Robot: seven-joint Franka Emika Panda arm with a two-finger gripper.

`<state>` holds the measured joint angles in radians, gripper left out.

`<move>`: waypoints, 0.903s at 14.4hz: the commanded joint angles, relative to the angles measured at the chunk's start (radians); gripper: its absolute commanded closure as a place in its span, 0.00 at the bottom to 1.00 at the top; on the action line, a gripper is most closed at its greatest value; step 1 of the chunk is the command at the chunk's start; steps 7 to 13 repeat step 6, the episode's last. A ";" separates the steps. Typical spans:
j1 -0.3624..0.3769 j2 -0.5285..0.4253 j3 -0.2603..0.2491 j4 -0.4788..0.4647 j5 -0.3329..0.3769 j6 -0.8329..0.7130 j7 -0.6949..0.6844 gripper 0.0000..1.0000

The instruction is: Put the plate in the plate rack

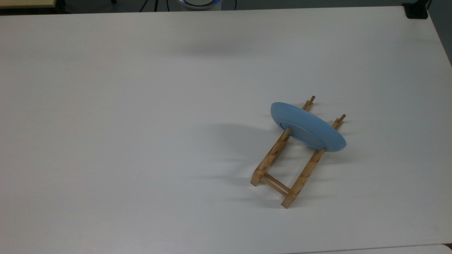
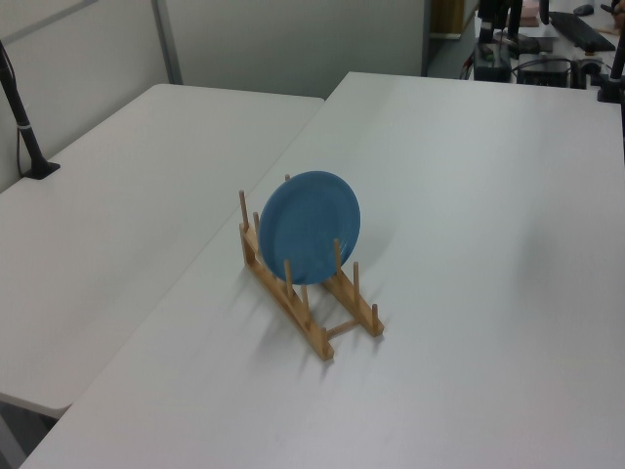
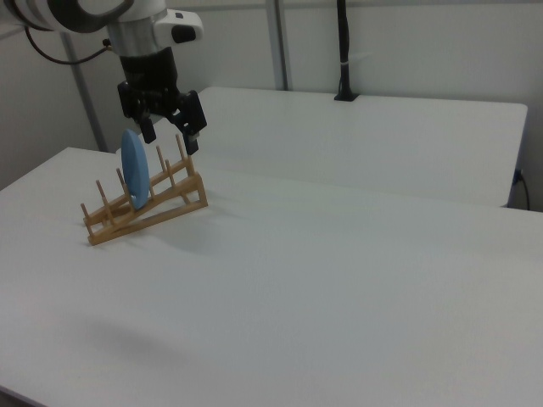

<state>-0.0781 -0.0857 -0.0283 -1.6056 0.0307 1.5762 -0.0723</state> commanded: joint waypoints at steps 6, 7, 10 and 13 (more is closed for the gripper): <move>0.015 0.014 0.004 -0.013 0.020 0.027 -0.038 0.00; 0.015 0.014 0.004 -0.013 0.020 0.027 -0.038 0.00; 0.015 0.014 0.004 -0.013 0.020 0.027 -0.038 0.00; 0.015 0.014 0.004 -0.013 0.020 0.027 -0.038 0.00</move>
